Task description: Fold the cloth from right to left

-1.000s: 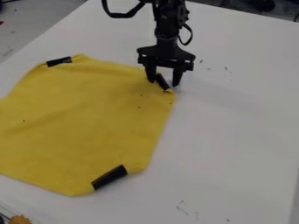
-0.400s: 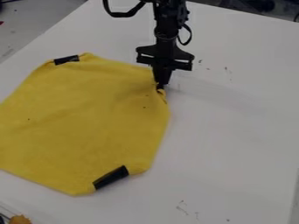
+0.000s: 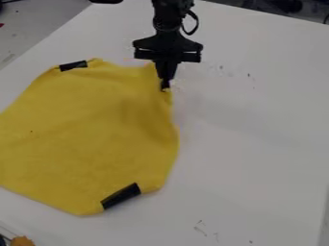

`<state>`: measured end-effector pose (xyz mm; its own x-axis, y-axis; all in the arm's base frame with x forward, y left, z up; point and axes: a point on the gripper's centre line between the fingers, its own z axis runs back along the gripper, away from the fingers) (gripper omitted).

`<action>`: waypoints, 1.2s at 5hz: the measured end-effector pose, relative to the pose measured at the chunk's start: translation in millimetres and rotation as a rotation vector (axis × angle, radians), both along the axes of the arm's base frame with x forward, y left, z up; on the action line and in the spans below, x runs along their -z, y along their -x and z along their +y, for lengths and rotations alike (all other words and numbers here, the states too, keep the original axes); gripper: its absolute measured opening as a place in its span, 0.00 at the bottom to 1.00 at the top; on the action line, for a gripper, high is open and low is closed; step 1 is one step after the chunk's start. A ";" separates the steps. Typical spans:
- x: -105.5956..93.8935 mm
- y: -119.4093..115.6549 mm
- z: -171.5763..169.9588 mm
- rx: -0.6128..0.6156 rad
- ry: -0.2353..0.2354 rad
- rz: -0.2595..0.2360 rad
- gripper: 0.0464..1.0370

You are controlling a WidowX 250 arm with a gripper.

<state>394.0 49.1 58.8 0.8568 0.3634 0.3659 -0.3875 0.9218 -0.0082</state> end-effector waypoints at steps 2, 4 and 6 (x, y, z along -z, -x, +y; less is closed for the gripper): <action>8.3 51.5 58.6 -0.181 0.104 -0.112 0.02; 27.8 96.9 113.2 -0.282 0.139 -0.137 0.02; 31.5 107.4 124.5 -0.221 0.093 -0.095 0.20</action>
<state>286.6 173.6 27.3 0.7161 0.5740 0.3971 -0.5732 0.8083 -0.1348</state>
